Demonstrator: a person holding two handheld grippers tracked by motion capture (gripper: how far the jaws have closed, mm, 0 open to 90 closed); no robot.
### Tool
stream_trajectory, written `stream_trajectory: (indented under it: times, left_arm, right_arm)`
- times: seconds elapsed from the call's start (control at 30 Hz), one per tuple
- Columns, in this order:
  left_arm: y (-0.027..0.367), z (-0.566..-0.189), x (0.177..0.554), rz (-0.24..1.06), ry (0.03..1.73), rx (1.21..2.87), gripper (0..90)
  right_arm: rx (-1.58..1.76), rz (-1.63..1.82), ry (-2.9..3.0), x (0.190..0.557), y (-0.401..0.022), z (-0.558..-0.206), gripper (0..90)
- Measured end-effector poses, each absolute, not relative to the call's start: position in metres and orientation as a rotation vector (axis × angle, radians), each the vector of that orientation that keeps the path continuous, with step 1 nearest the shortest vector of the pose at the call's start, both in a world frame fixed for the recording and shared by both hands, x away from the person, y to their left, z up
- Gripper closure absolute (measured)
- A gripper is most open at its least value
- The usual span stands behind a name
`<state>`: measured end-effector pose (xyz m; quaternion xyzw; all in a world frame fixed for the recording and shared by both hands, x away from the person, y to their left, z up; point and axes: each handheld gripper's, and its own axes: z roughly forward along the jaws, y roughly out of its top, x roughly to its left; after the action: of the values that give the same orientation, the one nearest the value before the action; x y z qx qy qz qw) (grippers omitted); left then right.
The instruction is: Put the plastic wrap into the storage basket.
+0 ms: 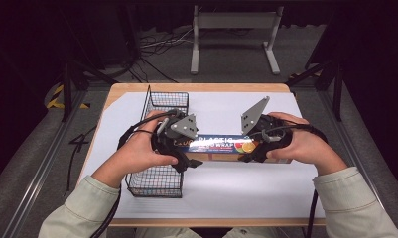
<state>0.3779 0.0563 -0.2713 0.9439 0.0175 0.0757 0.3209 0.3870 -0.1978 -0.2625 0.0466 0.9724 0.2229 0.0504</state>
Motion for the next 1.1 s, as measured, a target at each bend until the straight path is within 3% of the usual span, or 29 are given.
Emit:
stream_trajectory:
  times: [0.53, 0.83, 1.1]
  left_arm:
    - [0.036, -0.281, 0.388, 0.157, 0.014, 2.635, 6.9]
    - [0.034, -0.284, 0.393, 0.04, 0.019, 2.676, 21.8]
    - [0.036, -0.286, 0.4, -0.074, 0.019, 2.668, 29.8]
  right_arm:
    - [0.081, 0.679, 2.943, 0.382, -0.187, -0.26, 40.7]
    - [0.027, 0.666, 2.928, 0.374, -0.181, -0.257, 40.7]
    - [-0.002, 0.618, 2.897, 0.368, -0.173, -0.255, 40.7]
